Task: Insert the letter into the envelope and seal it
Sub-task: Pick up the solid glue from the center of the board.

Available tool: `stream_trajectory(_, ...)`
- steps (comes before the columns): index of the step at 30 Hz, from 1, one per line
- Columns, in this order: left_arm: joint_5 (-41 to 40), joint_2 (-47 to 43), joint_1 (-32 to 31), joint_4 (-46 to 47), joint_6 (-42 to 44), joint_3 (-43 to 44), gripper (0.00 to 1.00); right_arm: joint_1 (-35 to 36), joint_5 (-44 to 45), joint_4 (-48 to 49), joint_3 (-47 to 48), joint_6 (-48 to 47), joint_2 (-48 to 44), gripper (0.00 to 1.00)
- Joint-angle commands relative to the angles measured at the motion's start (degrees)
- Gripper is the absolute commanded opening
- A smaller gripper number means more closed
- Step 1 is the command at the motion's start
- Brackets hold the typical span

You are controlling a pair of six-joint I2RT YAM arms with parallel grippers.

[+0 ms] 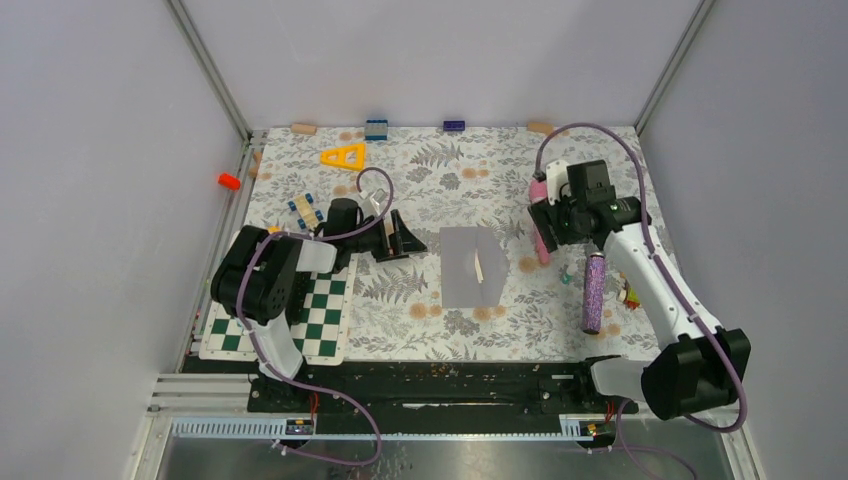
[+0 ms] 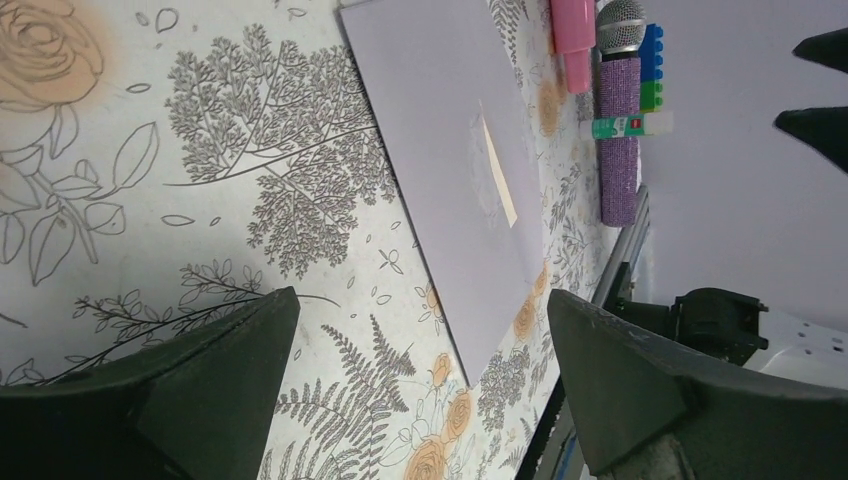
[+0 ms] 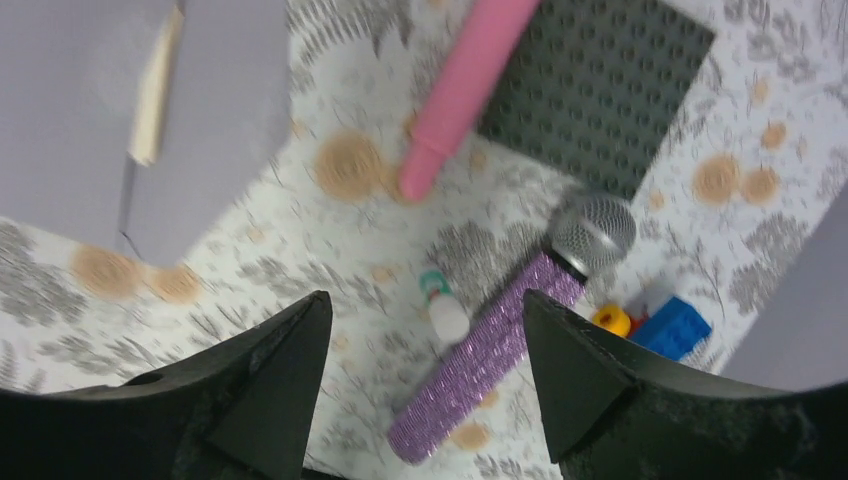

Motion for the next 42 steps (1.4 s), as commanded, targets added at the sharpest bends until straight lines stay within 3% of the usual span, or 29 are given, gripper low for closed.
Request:
stream_trajectory(1, -2.78, -4.65, -0.96, -2.83, 4.68, 2.7, 0.99, -0.04, 8.69, -4.91, -5.23, -6.36, -2.1, 0.78)
stream_trajectory(11, -3.79, -9.85, -2.14, -5.24, 7.86, 3.13, 0.99, -1.0, 10.06, 0.73, -14.68, -6.89, -2.28, 0.78)
stream_trajectory(19, -3.31, -10.27, -2.53, -4.89, 7.81, 3.14, 0.99, -4.45, 4.04, 9.4, -20.47, -7.91, -2.48, 0.75)
stream_trajectory(31, -3.09, -9.58, -2.63, -4.63, 7.73, 3.37, 0.99, -7.41, -1.32, 15.05, -22.8, -7.2, 0.61, 0.52)
stream_trajectory(39, -2.93, -9.14, -2.71, -4.63, 7.7, 3.72, 0.99, -7.64, -0.05, 13.68, -23.34, -8.41, 1.38, 0.52)
stream_trajectory(42, -2.91, -9.05, -2.8, -4.71, 7.72, 3.73, 0.99, -7.84, 0.13, 13.67, -23.29, -8.46, 2.09, 0.48)
